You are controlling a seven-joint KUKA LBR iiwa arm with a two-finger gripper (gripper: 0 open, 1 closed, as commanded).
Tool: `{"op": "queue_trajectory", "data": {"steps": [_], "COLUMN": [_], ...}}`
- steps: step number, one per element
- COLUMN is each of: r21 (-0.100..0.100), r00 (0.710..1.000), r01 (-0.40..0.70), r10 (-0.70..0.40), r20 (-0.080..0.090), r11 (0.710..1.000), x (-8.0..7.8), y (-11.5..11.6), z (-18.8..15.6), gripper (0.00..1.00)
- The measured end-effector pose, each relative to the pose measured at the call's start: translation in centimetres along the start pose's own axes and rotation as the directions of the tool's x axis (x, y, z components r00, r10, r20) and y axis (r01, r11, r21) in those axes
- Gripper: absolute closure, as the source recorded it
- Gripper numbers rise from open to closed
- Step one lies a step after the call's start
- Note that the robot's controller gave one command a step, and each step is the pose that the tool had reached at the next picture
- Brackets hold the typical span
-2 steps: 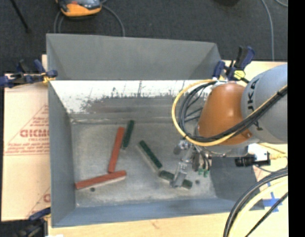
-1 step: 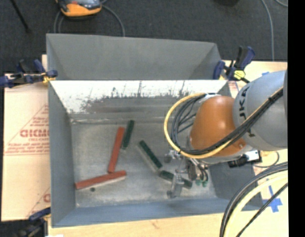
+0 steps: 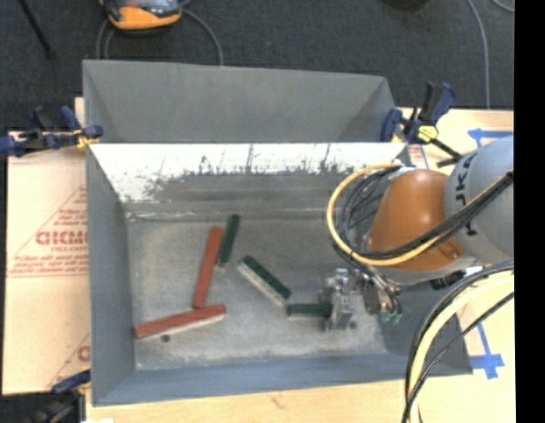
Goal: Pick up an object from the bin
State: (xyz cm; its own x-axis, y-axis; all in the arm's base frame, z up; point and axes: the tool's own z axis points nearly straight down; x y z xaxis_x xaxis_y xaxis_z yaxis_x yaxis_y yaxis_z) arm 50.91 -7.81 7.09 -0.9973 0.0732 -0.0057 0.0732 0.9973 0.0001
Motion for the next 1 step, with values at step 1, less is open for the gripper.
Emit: {"op": "queue_trajectory", "data": {"steps": [1], "r21": [0.000], "r00": [1.000], "r01": [0.000], "r10": [0.000], "r20": [0.000], "r11": [1.000], "x": [0.00], "y": [0.00], "z": [0.00], "gripper": [1.00]}}
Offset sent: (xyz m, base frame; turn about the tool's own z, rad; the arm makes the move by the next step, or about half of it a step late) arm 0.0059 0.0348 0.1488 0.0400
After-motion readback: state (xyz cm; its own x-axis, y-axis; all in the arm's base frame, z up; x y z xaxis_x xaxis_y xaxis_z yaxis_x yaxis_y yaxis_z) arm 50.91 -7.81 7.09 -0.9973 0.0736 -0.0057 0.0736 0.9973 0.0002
